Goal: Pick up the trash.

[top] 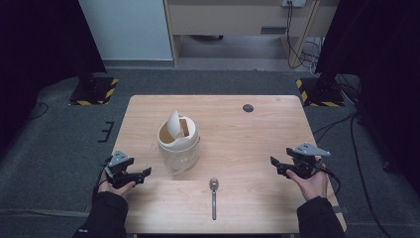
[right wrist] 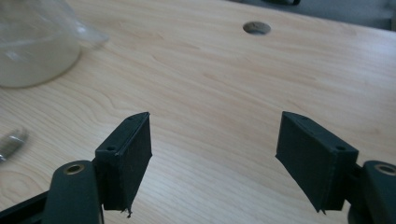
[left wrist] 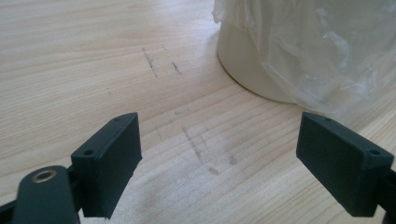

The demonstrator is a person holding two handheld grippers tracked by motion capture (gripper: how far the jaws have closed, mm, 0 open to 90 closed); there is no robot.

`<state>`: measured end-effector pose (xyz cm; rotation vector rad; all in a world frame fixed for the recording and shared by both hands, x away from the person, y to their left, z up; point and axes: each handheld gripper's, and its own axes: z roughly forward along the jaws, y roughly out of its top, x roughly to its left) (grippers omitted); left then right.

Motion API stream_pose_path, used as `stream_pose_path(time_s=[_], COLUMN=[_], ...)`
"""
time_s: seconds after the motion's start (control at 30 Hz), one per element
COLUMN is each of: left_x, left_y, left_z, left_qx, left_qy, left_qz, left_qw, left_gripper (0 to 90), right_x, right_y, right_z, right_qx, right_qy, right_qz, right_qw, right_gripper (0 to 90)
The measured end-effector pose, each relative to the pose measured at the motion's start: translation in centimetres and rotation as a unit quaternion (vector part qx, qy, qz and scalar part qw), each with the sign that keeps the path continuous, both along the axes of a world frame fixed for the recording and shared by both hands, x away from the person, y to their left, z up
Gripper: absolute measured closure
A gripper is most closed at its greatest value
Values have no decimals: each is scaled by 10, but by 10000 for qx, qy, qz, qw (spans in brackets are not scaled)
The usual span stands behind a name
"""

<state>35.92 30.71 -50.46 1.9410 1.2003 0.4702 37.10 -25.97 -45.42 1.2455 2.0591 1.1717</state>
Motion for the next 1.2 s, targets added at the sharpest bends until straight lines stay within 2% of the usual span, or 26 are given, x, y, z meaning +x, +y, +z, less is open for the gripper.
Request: stream_pose_path(time_s=[0.17, 0.2, 0.3, 0.33, 0.43, 0.47, 0.53, 0.57, 0.67, 0.87, 0.93, 1.0, 1.03, 1.1, 1.2], left_x=[4, 5, 6, 7, 8, 9, 9, 9, 9, 9, 8, 8, 8, 8, 8], left_y=[-3, -3, -4, -5, -5, -5, -6, -6, -7, -7, -7, -7, -7, -7, -7], left_z=[-8, -12, -14, -17, -19, -20, -20, -21, -22, -22, -22, -22, -22, -22, -23], left_qx=[242, 328, 406, 470, 533, 551, 566, 593, 642, 641, 637, 639, 640, 634, 620], left_qy=[237, 343, 406, 471, 517, 551, 564, 599, 614, 618, 619, 620, 619, 622, 621], left_qz=[-37, -63, -96, -156, -182, -187, -200, -220, -253, -257, -256, -260, -261, -262, -248], left_qw=[9994, 9989, 9983, 9977, 9971, 9968, 9966, 9962, 9957, 9957, 9957, 9957, 9957, 9957, 9958], left_gripper=[135, 135, 135, 135, 134, 132, 132, 132, 126, 124, 122, 121, 121, 121, 119], right_x=[-1, -1, -1, -1, -2, -3, -4, -6, -8, -15, -20, -21, -24, -26, -31], right_y=[9, 12, 16, 21, 27, 36, 39, 49, 59, 84, 97, 101, 109, 113, 124], right_z=[16, 21, 27, 33, 39, 46, 47, 52, 54, 54, 50, 48, 41, 38, 23], right_qx=[117, 169, 160, 205, 210, 192, 206, 193, 145, 150, 66, 65, 217, 201, 94], right_qy=[-155, -189, -247, -320, -357, -420, -429, -470, -481, -377, -289, -259, -142, -112, -11], right_qz=[66, 86, 118, 186, 252, 365, 393, 515, 660, 905, 1006, 1036, 1081, 1102, 1120], right_qw=[9998, 9996, 9995, 9991, 9988, 9983, 9981, 9974, 9966, 9951, 9945, 9943, 9938, 9936, 9937], right_gripper=[271, 274, 276, 278, 278, 279, 281, 282, 284, 305, 314, 318, 323, 325, 341])
